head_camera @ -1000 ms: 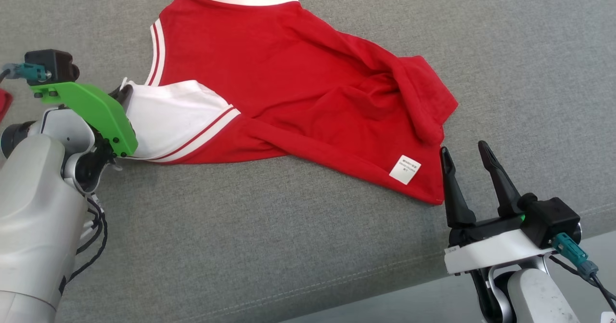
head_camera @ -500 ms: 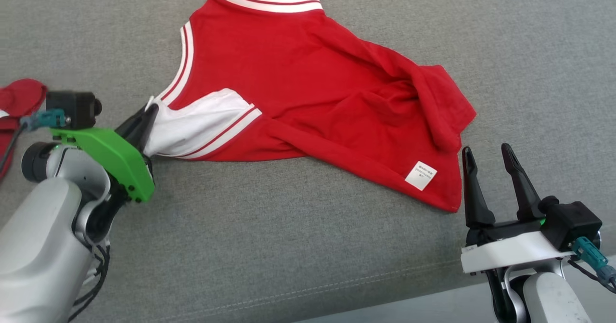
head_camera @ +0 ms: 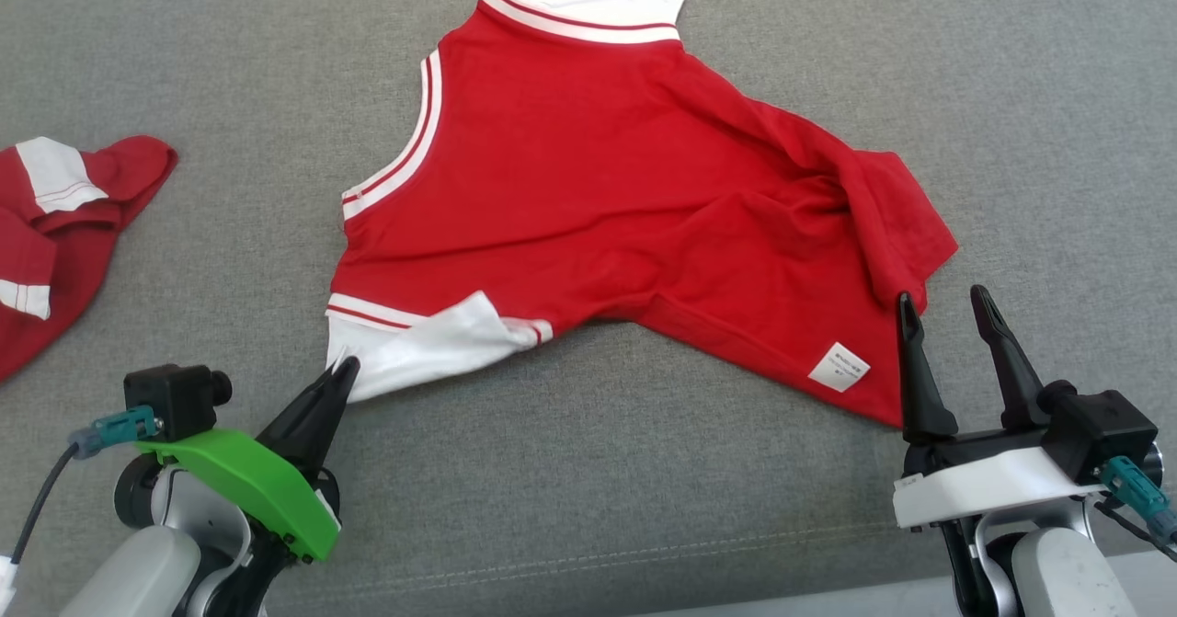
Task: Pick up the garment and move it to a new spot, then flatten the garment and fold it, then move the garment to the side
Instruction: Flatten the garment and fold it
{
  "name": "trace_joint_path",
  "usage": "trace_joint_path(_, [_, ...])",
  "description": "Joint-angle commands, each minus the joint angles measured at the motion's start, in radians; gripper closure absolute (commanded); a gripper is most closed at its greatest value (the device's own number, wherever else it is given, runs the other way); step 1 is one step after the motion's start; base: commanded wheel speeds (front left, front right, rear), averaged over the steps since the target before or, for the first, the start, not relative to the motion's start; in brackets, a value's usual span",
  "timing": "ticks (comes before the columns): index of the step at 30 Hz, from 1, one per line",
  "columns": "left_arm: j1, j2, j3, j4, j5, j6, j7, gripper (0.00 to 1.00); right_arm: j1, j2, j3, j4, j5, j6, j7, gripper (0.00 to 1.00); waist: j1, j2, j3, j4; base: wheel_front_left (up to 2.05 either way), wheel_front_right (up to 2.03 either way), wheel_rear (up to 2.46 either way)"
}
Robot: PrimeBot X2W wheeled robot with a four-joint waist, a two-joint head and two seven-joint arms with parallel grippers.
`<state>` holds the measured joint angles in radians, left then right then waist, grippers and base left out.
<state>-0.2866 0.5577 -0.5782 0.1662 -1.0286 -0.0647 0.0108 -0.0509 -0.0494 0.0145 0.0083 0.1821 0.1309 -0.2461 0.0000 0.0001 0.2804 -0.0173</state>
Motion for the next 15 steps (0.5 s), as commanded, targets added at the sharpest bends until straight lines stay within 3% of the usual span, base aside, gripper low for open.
trace_joint_path(1, [0.018, -0.001, 0.008, 0.000, -0.014, 0.005, -0.012, 1.00, 0.007, -0.003, -0.002, -0.006, -0.003, 0.000, 0.005, 0.00, 0.0000, -0.0001, -0.006, 0.005, 0.00, 0.00, 0.00])
trace_joint_path(5, [0.038, -0.025, 0.009, 0.023, -0.026, 0.007, -0.030, 1.00, 0.009, -0.003, -0.004, -0.010, -0.002, 0.000, 0.016, 0.00, 0.0000, -0.0001, -0.012, 0.008, 0.00, 0.00, 0.00])
trace_joint_path(6, [0.039, -0.028, 0.011, 0.034, -0.026, 0.015, -0.032, 0.81, 0.010, -0.003, -0.004, -0.011, -0.002, 0.000, 0.018, 0.00, 0.0000, -0.0001, -0.013, 0.007, 0.00, 0.00, 0.00])
trace_joint_path(7, [0.036, -0.032, 0.017, 0.047, -0.022, 0.022, -0.045, 0.44, 0.010, -0.003, -0.002, -0.011, 0.000, 0.000, 0.021, 0.00, 0.0000, -0.0001, -0.015, 0.006, 0.00, 0.00, 0.00])
trace_joint_path(8, [0.033, -0.038, 0.019, 0.058, -0.020, 0.026, -0.052, 0.00, 0.011, -0.003, -0.001, -0.010, 0.003, 0.000, 0.022, 0.00, 0.0000, -0.0001, -0.017, 0.005, 0.00, 0.00, 0.00])
trace_joint_path(15, [0.042, -0.047, 0.035, 0.068, 0.022, 0.072, -0.129, 0.00, 0.023, -0.003, -0.008, -0.008, 0.015, 0.000, 0.012, 0.00, 0.0000, -0.0001, -0.043, 0.005, 0.00, 0.00, 0.00])
